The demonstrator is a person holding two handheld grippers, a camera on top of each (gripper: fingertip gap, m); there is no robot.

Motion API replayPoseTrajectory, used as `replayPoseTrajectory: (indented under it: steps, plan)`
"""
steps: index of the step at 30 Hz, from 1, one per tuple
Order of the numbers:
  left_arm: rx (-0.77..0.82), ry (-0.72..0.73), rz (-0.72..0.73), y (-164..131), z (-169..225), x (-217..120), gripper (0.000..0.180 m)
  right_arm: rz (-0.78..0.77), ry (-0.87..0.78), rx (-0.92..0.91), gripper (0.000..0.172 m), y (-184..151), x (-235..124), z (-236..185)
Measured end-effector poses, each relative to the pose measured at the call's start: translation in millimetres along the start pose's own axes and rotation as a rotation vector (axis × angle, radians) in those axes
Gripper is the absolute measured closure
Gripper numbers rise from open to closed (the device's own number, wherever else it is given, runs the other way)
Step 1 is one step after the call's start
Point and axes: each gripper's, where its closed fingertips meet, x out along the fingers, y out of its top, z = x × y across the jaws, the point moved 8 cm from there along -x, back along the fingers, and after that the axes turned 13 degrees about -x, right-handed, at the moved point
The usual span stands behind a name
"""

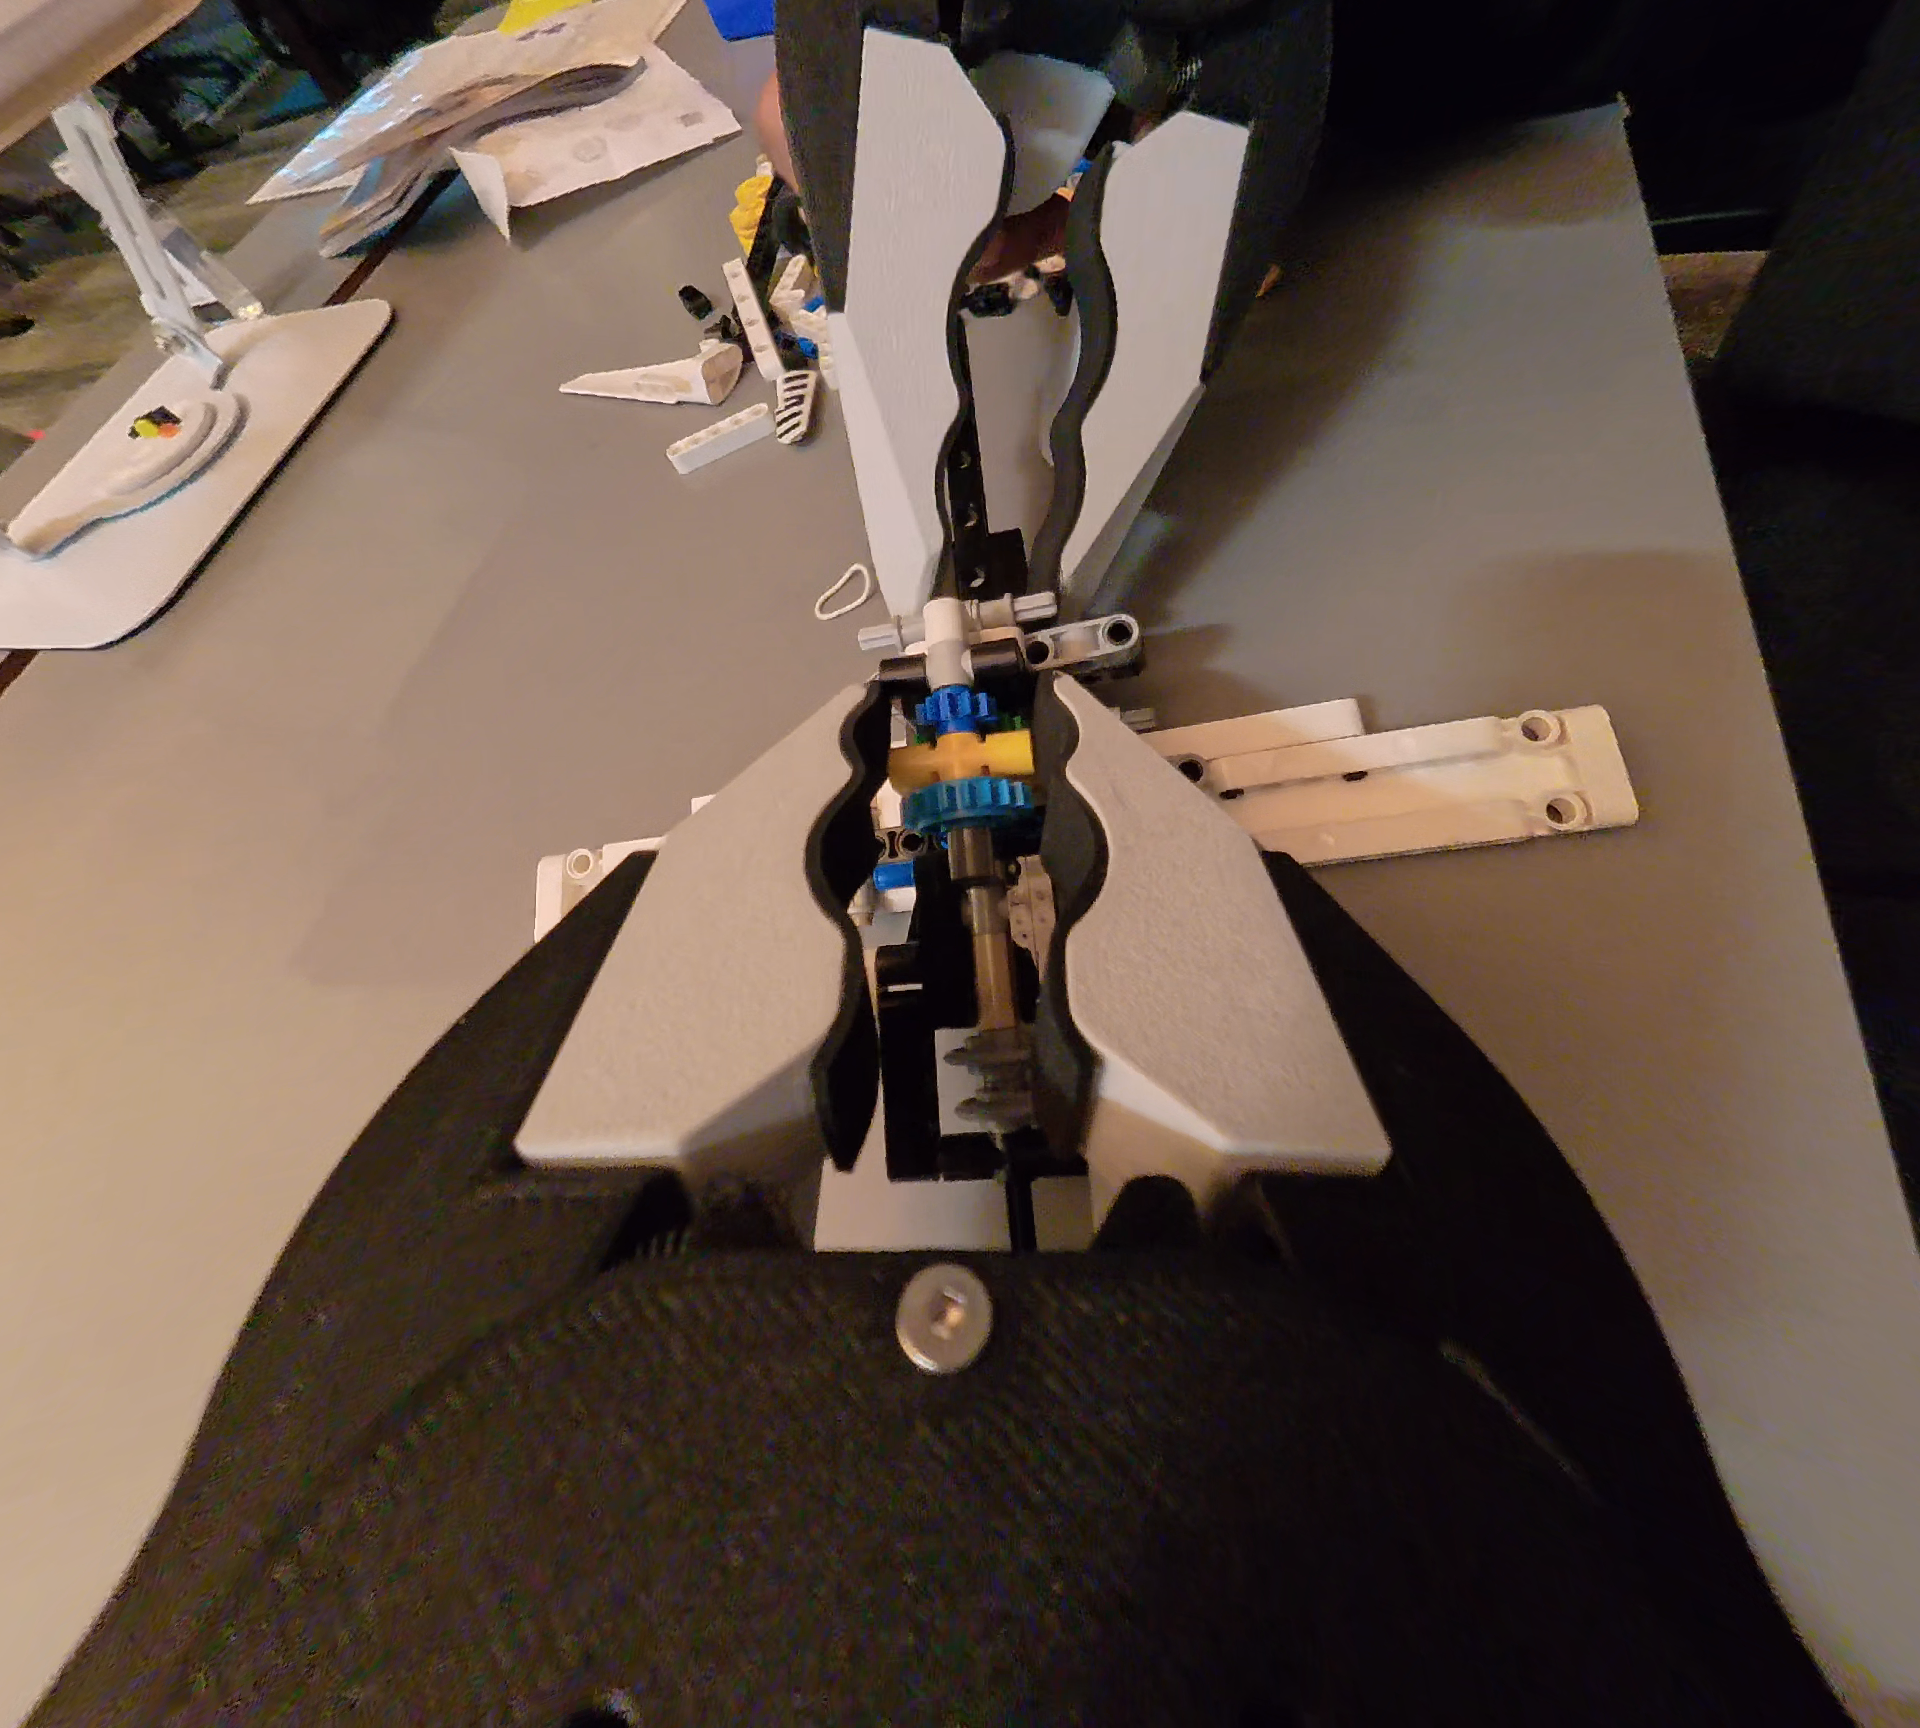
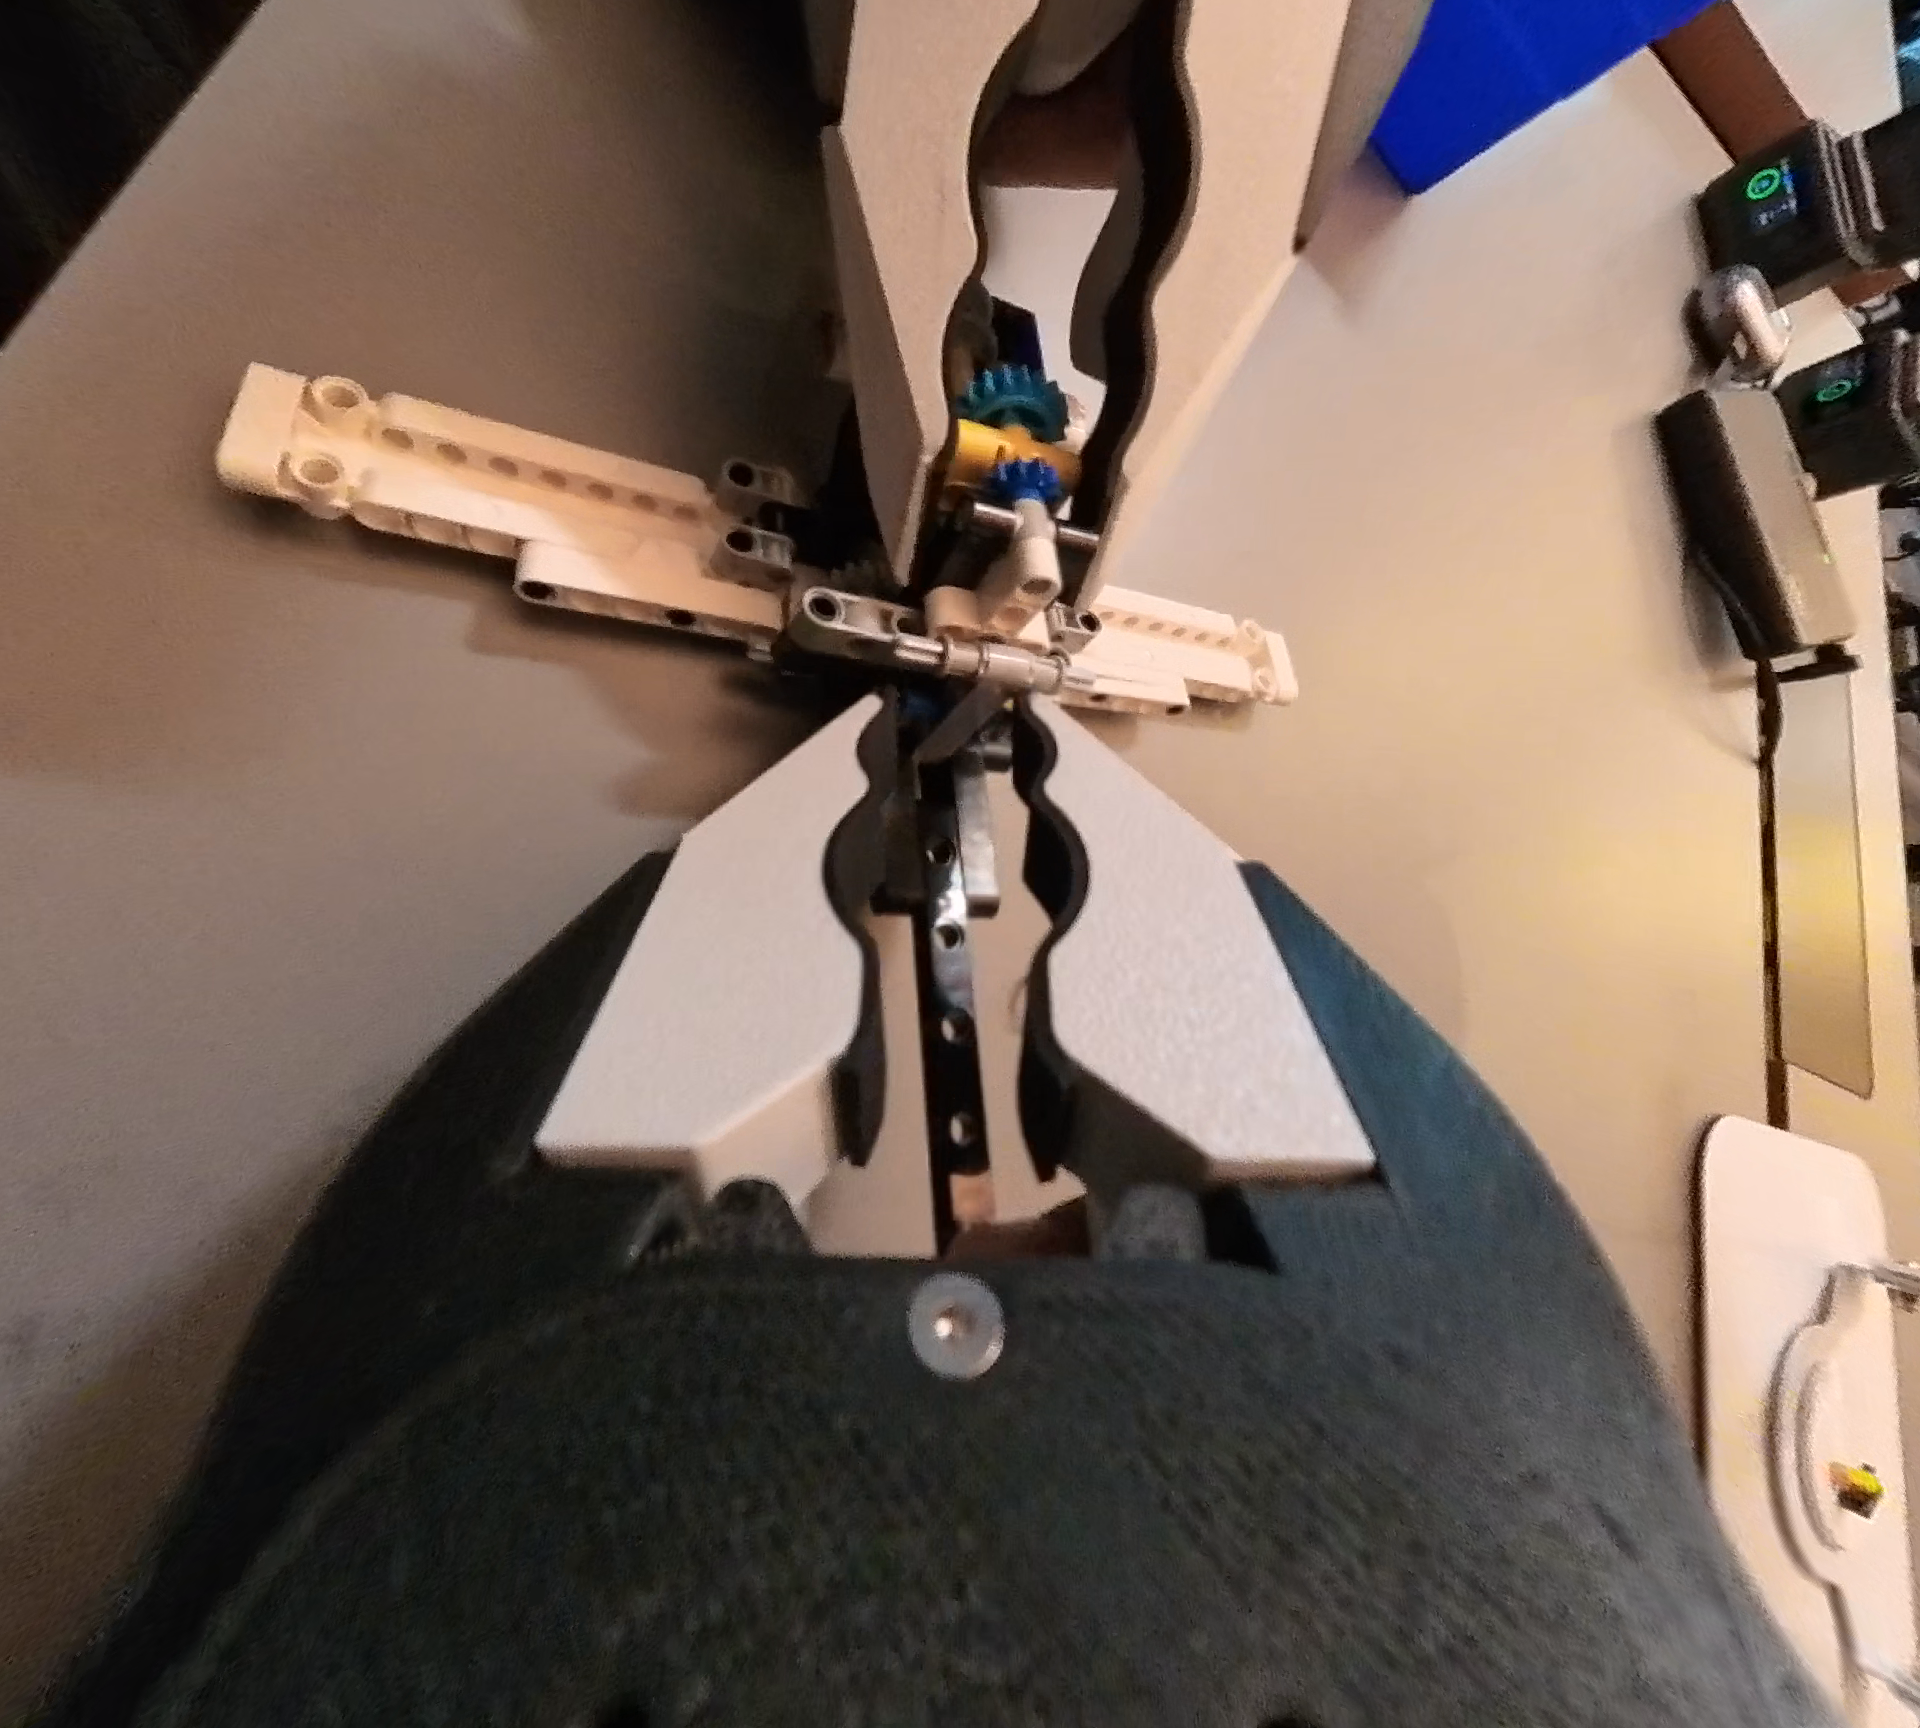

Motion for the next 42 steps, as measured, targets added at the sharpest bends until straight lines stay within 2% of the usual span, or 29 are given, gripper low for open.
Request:
replayPoseTrajectory:
  steps: [8, 14, 29, 33, 38, 40, 42]
  plan:
    - [0.002, -0.001, 0.000, -0.2, 0.3, 0.1, 0.154, -0.030, 0.045, 0.063, 0.154, 2.2, -0.9, 2.4]
    - [0.000, 0.004, 0.001, -0.2, 0.1, -0.1, 0.155, 0.008, 0.068, 0.148, 0.155, -0.9, -0.3, 4.7]
    - [-0.016, 0.007, -0.002, -0.2, -1.6, -0.1, 0.155, 0.049, 0.089, 0.231, 0.155, -4.0, 1.2, 7.7]
    - [0.005, -0.005, -0.001, 0.0, 1.2, 0.7, 0.154, 0.053, 0.137, 0.270, 0.156, -1.5, -3.5, 7.9]
    - [0.003, -0.010, -0.002, -0.1, 1.3, 0.8, 0.154, 0.022, 0.135, 0.237, 0.156, -1.2, -6.6, 7.4]
    - [0.004, -0.011, -0.003, -0.1, 1.4, 0.8, 0.154, 0.006, 0.096, 0.211, 0.148, -4.6, -9.2, 9.3]
    - [0.005, -0.012, -0.002, -0.1, 1.5, 0.7, 0.154, -0.007, 0.056, 0.202, 0.129, -11.5, -12.2, 12.0]
